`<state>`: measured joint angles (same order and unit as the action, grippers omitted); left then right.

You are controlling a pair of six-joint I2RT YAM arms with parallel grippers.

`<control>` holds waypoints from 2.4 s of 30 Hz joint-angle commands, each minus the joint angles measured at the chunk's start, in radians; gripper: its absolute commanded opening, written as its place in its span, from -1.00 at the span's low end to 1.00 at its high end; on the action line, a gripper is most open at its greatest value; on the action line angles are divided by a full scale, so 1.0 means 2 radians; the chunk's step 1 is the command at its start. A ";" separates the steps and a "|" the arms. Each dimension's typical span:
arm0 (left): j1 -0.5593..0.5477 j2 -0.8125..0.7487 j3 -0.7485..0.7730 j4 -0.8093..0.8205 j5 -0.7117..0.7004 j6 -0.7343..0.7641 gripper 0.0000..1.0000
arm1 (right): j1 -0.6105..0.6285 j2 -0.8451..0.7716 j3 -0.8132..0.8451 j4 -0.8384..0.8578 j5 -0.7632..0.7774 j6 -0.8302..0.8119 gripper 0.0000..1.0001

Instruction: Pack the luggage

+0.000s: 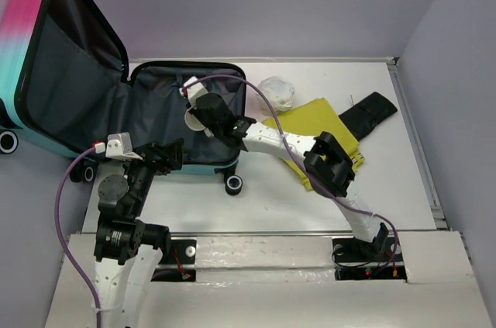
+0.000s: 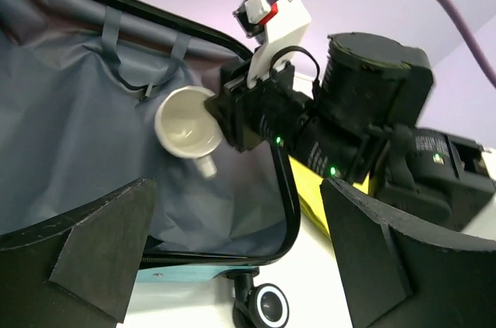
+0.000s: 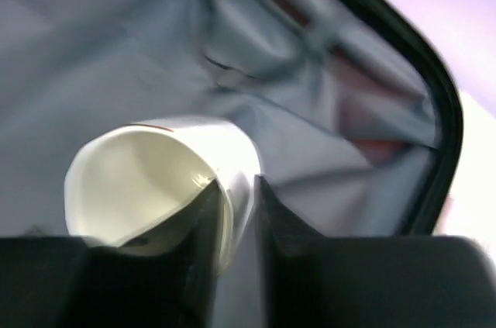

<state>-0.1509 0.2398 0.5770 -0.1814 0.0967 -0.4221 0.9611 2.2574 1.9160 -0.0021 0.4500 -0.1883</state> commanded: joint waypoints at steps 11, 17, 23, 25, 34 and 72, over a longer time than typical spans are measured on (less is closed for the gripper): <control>0.011 0.001 0.019 0.016 0.006 -0.001 0.98 | -0.001 -0.196 -0.081 0.007 0.004 0.046 0.41; 0.011 0.009 0.018 0.021 0.023 0.000 0.98 | -0.147 -0.226 -0.087 -0.137 -0.042 0.172 0.68; 0.008 0.036 0.018 0.025 0.053 0.003 0.98 | -0.253 -0.185 -0.071 -0.172 -0.076 0.198 0.80; 0.005 0.043 0.018 0.026 0.056 0.004 0.98 | -0.268 -0.154 -0.061 -0.172 -0.104 0.201 0.80; 0.003 0.077 0.019 0.026 0.074 0.007 0.98 | -0.300 -0.050 -0.016 -0.147 -0.203 0.226 0.71; -0.017 0.054 0.033 0.006 0.028 0.012 0.98 | -0.149 -0.076 0.132 -0.119 -0.294 0.246 0.99</control>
<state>-0.1776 0.3702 0.5980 -0.1955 0.1631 -0.4149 0.7364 2.2150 2.2456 -0.1665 -0.1753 0.3332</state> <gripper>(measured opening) 0.990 0.992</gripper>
